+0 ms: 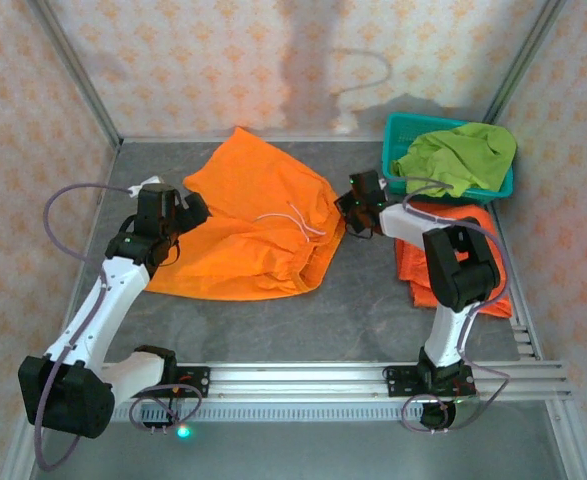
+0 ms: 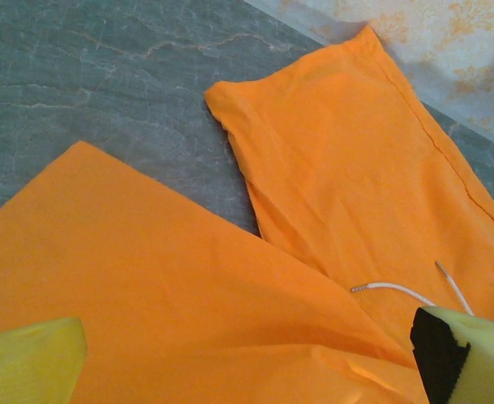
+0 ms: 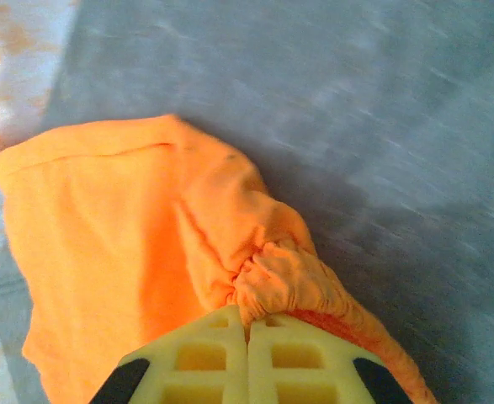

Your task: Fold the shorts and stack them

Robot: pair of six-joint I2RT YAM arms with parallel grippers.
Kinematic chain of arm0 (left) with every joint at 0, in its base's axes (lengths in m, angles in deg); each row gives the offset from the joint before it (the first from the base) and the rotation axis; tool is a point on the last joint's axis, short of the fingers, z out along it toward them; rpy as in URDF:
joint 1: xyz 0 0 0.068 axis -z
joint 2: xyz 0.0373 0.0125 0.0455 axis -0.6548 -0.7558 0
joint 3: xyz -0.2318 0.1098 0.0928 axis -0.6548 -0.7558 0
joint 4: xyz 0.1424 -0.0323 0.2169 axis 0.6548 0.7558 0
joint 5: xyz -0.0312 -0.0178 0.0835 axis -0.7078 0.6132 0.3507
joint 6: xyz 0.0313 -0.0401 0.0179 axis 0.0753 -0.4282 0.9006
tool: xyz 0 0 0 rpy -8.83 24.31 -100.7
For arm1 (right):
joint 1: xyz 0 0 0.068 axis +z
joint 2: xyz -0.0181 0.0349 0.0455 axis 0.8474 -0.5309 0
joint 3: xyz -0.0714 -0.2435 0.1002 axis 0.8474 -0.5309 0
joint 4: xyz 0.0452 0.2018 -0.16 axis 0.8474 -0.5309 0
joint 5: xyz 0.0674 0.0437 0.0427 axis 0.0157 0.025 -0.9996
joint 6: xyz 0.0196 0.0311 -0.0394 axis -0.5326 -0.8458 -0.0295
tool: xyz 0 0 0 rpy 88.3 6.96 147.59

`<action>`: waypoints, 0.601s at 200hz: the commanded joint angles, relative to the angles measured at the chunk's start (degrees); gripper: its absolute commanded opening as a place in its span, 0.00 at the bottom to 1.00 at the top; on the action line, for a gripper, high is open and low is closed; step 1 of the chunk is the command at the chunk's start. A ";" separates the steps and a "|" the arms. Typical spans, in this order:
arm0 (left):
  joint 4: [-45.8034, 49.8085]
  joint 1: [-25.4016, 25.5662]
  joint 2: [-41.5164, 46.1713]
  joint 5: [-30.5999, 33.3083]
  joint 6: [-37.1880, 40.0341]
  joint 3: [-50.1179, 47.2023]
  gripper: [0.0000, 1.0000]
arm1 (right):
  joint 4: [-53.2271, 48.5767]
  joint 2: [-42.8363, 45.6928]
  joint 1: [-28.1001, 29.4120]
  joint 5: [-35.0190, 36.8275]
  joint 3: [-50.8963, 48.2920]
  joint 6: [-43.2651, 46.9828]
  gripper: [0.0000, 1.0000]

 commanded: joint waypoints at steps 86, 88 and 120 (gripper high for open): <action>1.09 0.18 3.68 4.33 -1.65 -1.15 1.00 | -16.96 -1.52 -3.69 -1.83 14.90 24.80 0.56; 1.17 0.18 3.73 4.51 -1.84 -1.15 1.00 | -17.00 -1.08 -3.61 -1.91 14.73 24.94 0.57; 4.22 -3.06 3.53 4.75 -6.83 -1.93 1.00 | -19.83 5.30 0.25 -3.12 11.79 30.40 0.66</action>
